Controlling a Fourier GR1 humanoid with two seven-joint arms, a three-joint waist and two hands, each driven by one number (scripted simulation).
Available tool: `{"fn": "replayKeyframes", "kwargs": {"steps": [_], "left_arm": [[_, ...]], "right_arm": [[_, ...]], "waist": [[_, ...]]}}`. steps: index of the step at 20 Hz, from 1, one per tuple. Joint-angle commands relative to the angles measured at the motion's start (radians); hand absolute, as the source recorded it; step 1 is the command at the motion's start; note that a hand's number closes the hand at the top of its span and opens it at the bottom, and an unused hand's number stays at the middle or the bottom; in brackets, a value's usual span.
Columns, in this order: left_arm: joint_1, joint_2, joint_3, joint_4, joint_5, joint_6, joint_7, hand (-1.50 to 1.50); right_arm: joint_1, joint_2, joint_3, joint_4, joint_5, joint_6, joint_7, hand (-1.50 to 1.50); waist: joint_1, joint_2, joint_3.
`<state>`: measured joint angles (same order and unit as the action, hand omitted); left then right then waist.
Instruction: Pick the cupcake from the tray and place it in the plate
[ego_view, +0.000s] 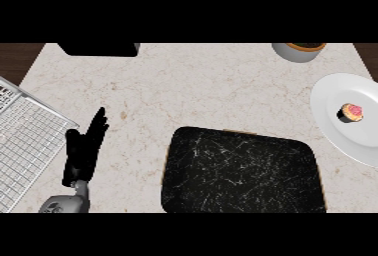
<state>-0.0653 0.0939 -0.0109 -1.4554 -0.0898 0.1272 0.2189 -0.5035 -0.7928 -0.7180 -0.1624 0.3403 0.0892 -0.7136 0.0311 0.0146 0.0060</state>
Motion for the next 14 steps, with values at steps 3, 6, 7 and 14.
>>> {"fn": "replayKeyframes", "kwargs": {"steps": [3, 6, 7, 14], "left_arm": [[0.029, 0.020, 0.014, -0.007, 0.010, -0.022, -0.023, 0.00], [0.040, 0.011, 0.013, 0.007, 0.012, -0.022, -0.030, 0.00], [0.035, -0.002, -0.006, -0.016, 0.006, -0.017, -0.014, 0.00], [0.008, -0.009, -0.002, -0.010, -0.005, 0.000, 0.000, 0.00]], "right_arm": [[0.033, -0.024, -0.027, 0.005, -0.036, -0.009, -0.012, -1.50], [0.033, -0.027, -0.036, 0.002, -0.051, -0.007, -0.013, -1.50], [0.067, -0.004, -0.036, 0.011, -0.047, -0.016, -0.058, -1.50], [0.072, -0.063, -0.069, 0.020, -0.079, -0.054, 0.006, -1.50]], "waist": [[-0.001, -0.002, 0.000], [-0.003, -0.002, -0.001], [0.002, 0.001, 0.002], [0.004, 0.003, 0.003]]}}
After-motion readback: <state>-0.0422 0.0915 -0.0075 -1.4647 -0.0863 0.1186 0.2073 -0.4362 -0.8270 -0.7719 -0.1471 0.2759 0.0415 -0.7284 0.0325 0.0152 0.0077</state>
